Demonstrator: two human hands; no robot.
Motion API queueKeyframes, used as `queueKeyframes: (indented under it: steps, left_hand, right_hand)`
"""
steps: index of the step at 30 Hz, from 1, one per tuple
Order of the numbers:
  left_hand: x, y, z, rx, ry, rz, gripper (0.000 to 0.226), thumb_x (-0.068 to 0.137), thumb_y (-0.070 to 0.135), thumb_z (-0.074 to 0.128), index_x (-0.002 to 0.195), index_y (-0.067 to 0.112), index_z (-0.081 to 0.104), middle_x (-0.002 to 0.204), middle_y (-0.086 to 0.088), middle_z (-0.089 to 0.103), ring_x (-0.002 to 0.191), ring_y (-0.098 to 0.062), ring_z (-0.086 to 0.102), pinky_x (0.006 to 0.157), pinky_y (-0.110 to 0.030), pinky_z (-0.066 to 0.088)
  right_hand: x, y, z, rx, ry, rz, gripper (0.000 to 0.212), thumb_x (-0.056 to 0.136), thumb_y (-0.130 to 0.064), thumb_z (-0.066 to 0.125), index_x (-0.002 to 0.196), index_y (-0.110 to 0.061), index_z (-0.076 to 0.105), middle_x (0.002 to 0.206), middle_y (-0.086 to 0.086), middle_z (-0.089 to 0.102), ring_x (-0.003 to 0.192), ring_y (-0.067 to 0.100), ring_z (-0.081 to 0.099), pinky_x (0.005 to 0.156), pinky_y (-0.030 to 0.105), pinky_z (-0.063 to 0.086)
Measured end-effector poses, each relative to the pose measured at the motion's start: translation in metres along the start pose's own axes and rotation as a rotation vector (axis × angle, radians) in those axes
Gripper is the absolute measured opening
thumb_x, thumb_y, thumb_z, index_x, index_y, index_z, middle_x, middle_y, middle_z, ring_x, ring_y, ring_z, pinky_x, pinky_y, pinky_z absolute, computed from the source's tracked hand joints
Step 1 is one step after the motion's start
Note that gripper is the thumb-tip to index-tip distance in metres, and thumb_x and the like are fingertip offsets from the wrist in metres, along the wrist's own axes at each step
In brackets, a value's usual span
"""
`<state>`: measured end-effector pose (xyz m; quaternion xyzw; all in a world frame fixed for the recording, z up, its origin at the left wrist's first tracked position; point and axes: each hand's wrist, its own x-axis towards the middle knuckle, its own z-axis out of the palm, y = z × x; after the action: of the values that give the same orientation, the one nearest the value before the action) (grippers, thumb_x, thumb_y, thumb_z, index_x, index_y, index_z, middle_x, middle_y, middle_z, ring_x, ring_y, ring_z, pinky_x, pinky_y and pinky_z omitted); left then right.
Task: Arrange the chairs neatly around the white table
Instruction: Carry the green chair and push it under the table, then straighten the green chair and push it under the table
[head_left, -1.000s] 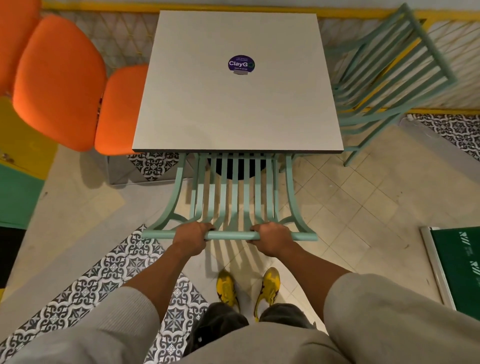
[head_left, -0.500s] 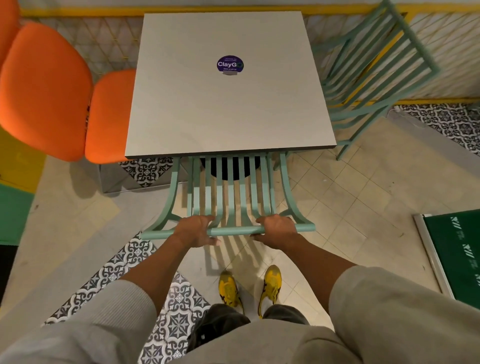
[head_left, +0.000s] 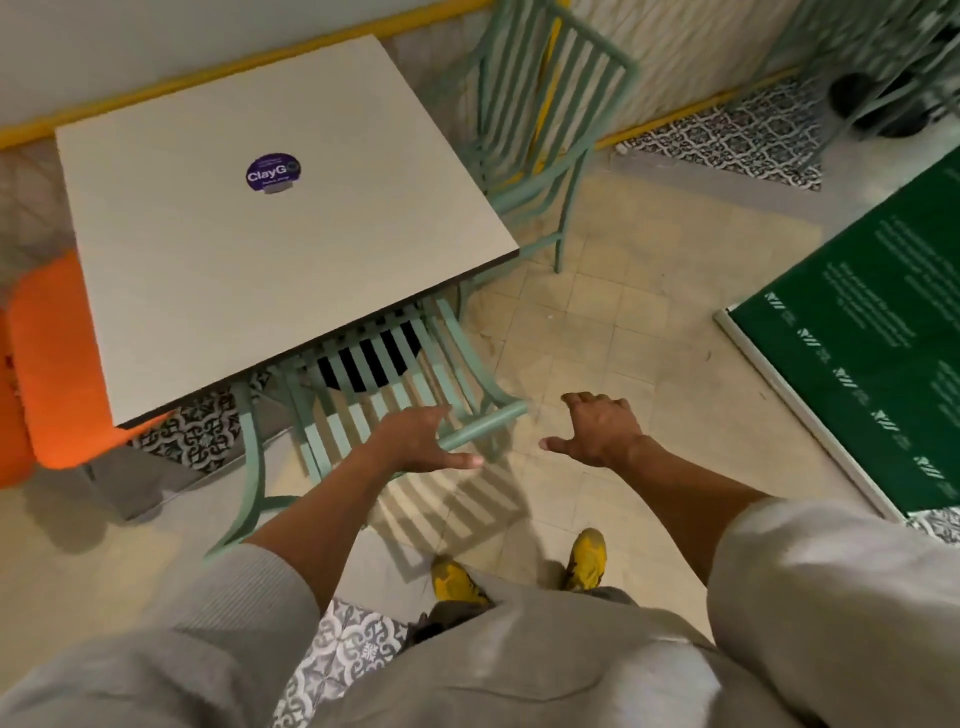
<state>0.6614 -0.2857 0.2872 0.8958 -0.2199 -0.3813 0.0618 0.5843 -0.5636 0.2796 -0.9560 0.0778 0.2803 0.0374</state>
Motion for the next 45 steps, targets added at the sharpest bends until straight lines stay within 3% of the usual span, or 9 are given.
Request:
queueKeyframes:
  steps: [4,10,16,21,30,37,45]
  left_hand:
    - [0.023,0.061,-0.007,0.072,0.014,0.08,0.131,0.06,0.106,0.047,0.16,0.022,0.033,0.159,-0.005,0.049,0.138,-0.028,0.053,0.11,-0.045,0.046]
    - [0.068,0.177,-0.016,0.095,0.032,0.074,0.135,0.06,0.108,0.043,0.165,0.025,0.025,0.17,0.0,0.032,0.153,-0.026,0.035,0.123,-0.05,0.032]
    - [0.113,0.293,0.019,0.087,-0.017,0.022,0.116,0.072,0.102,0.039,0.161,0.027,0.035,0.166,-0.001,0.04,0.148,-0.028,0.043,0.118,-0.05,0.039]
    - [0.15,0.357,0.019,0.071,-0.04,-0.038,0.119,0.073,0.102,0.036,0.162,0.024,0.033,0.166,-0.003,0.04,0.149,-0.029,0.043,0.118,-0.049,0.038]
    - [0.262,0.397,-0.035,0.005,-0.036,-0.169,0.113,0.077,0.1,0.028,0.162,0.026,0.034,0.162,-0.004,0.046,0.146,-0.031,0.045,0.114,-0.046,0.038]
    - [0.33,0.424,-0.076,-0.069,-0.07,-0.176,0.099,0.089,0.09,0.028,0.159,0.022,0.042,0.166,-0.003,0.04,0.151,-0.031,0.038,0.121,-0.05,0.032]
    - [0.394,0.424,-0.153,-0.191,0.033,-0.323,0.098,0.087,0.092,0.027,0.156,0.025,0.047,0.163,-0.005,0.044,0.149,-0.034,0.041,0.118,-0.05,0.032]
  right_hand:
    - [-0.02,0.069,0.004,0.039,-0.033,0.089,0.091,0.09,-0.083,0.046,0.153,-0.016,0.045,0.15,0.01,0.055,0.132,0.033,0.056,0.111,0.05,0.041]
    - [-0.032,0.193,0.004,0.087,-0.05,0.152,0.087,0.092,-0.081,0.046,0.153,-0.018,0.047,0.152,0.009,0.054,0.132,0.032,0.056,0.11,0.05,0.042]
    - [-0.036,0.32,0.004,0.111,-0.068,0.159,0.096,0.087,-0.088,0.044,0.157,-0.021,0.043,0.156,0.006,0.051,0.136,0.033,0.054,0.111,0.051,0.042]
    - [-0.024,0.405,-0.001,0.099,-0.098,0.156,0.097,0.085,-0.09,0.042,0.153,-0.021,0.048,0.154,0.004,0.054,0.137,0.032,0.053,0.113,0.053,0.04]
    - [0.084,0.468,-0.051,0.095,-0.139,0.051,0.095,0.087,-0.088,0.043,0.154,-0.021,0.046,0.153,0.006,0.054,0.14,0.033,0.049,0.115,0.054,0.035]
    - [0.176,0.514,-0.116,0.034,-0.178,-0.013,0.086,0.085,-0.093,0.037,0.146,-0.035,0.057,0.157,-0.006,0.051,0.153,0.025,0.033,0.122,0.058,0.02]
    - [0.316,0.527,-0.198,-0.017,-0.167,-0.16,0.082,0.085,-0.091,0.043,0.141,-0.034,0.061,0.155,-0.004,0.053,0.149,0.028,0.039,0.12,0.057,0.027]
